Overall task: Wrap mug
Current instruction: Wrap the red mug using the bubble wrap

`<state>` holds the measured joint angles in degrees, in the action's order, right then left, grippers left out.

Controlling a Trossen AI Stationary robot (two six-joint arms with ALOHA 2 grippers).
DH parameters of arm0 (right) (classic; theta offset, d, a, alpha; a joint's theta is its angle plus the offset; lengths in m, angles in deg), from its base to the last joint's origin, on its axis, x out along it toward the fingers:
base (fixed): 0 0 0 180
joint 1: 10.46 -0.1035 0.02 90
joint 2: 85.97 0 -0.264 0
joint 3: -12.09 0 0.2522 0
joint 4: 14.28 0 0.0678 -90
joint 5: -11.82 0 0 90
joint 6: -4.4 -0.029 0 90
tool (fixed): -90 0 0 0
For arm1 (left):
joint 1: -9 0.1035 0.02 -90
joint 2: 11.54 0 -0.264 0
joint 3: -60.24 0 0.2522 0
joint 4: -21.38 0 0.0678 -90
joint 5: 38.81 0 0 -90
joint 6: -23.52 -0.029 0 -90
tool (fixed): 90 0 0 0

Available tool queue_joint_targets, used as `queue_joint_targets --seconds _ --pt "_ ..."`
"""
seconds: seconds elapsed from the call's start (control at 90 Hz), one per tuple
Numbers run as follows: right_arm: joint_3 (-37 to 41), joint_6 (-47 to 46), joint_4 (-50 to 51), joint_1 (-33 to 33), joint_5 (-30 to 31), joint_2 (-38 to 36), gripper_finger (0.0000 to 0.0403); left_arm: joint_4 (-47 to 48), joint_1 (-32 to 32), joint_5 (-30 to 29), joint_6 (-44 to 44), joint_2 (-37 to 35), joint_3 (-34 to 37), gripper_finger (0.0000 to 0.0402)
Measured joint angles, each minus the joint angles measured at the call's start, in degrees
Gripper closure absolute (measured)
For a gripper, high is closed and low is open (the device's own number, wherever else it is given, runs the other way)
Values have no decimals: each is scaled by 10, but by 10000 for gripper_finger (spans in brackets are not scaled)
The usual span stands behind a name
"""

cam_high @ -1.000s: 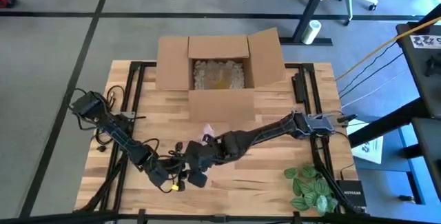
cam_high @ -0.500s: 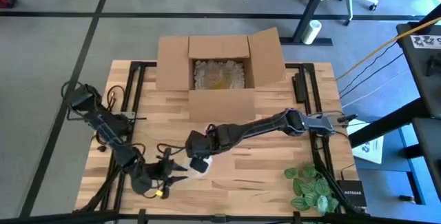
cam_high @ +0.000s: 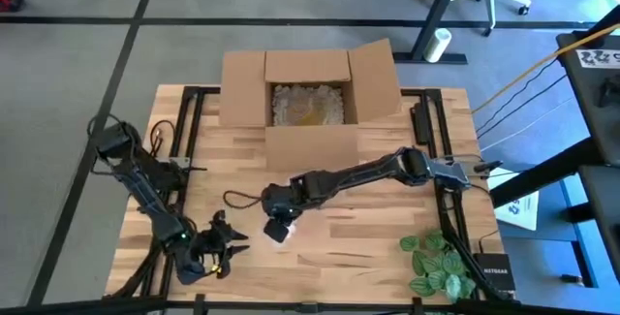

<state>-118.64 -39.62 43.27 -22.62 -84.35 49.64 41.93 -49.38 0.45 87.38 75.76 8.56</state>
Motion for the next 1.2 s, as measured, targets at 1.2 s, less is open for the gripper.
queue_joint_targets --seconds 1.2 --pt "-129 -97 46 -30 67 7 403 23 99 -87 -116 0 0 296"
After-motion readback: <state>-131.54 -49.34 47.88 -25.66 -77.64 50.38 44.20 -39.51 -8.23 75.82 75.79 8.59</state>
